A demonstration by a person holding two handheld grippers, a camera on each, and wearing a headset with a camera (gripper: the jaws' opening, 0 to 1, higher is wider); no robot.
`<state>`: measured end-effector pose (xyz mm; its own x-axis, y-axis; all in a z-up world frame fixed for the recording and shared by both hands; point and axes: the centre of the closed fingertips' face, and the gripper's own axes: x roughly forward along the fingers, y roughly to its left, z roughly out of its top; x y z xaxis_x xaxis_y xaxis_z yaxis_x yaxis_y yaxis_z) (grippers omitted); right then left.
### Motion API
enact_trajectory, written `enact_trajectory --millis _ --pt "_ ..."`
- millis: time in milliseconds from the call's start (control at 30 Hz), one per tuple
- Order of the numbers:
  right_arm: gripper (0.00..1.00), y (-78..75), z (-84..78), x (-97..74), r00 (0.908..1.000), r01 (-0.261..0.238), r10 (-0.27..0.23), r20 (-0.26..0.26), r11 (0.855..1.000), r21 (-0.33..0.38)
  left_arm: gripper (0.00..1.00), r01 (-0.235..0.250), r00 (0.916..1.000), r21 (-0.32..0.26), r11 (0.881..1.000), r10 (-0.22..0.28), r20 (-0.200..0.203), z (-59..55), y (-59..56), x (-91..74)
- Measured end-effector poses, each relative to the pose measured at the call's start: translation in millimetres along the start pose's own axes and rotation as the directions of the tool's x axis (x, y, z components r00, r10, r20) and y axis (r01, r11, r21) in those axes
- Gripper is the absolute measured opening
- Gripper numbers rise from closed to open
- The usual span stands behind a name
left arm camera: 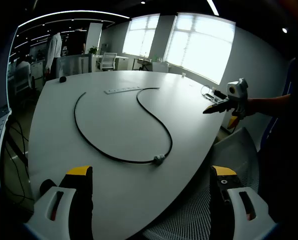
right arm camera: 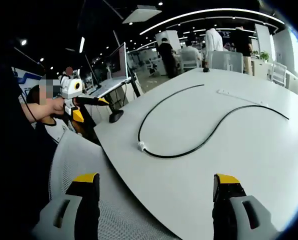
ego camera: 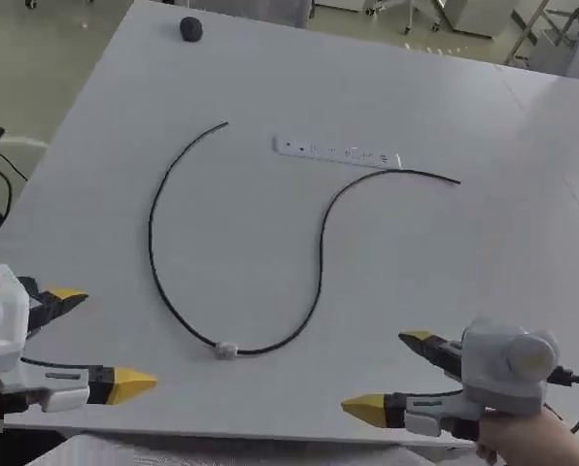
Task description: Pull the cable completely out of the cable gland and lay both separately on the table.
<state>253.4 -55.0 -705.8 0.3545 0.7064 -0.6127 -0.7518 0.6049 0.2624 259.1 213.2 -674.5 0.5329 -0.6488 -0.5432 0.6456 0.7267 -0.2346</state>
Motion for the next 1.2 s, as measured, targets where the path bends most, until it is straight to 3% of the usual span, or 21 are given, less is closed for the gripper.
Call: enact_trajectory --millis 200,367,600,700,933,1200 --pt "0.96 0.0 -3.5 -1.6 1.0 0.0 0.0 -0.006 1.0 0.009 0.98 -0.02 0.9997 0.0 1.0 0.02 0.013 3.5 4.1 0.7" --pt "0.93 1.1 -8.2 1.3 0.9999 -0.006 0.006 -0.015 1.0 0.02 0.97 -0.016 0.9999 0.013 1.0 0.016 -0.002 0.7 3.3 0.8" --pt "0.95 2.4 -2.3 2.9 1.0 -0.002 0.002 0.005 1.0 0.02 0.96 -0.01 0.9998 0.022 1.0 0.011 -0.019 -2.4 2.4 0.1" --pt "0.96 2.4 2.9 2.6 1.0 -0.002 0.002 0.002 1.0 0.011 0.95 -0.013 0.9998 0.02 1.0 0.014 -0.011 0.0 2.8 -0.9" --pt "0.97 4.3 23.4 7.0 0.9996 -0.018 0.018 0.023 0.999 0.026 0.94 -0.009 0.9993 0.059 0.998 0.011 -0.035 -3.6 -1.0 0.2" --pt "0.94 5.8 37.1 14.9 0.9989 -0.042 0.042 -0.023 0.998 -0.035 0.94 0.003 0.9997 0.054 0.999 -0.002 -0.024 -4.6 -4.5 7.6"
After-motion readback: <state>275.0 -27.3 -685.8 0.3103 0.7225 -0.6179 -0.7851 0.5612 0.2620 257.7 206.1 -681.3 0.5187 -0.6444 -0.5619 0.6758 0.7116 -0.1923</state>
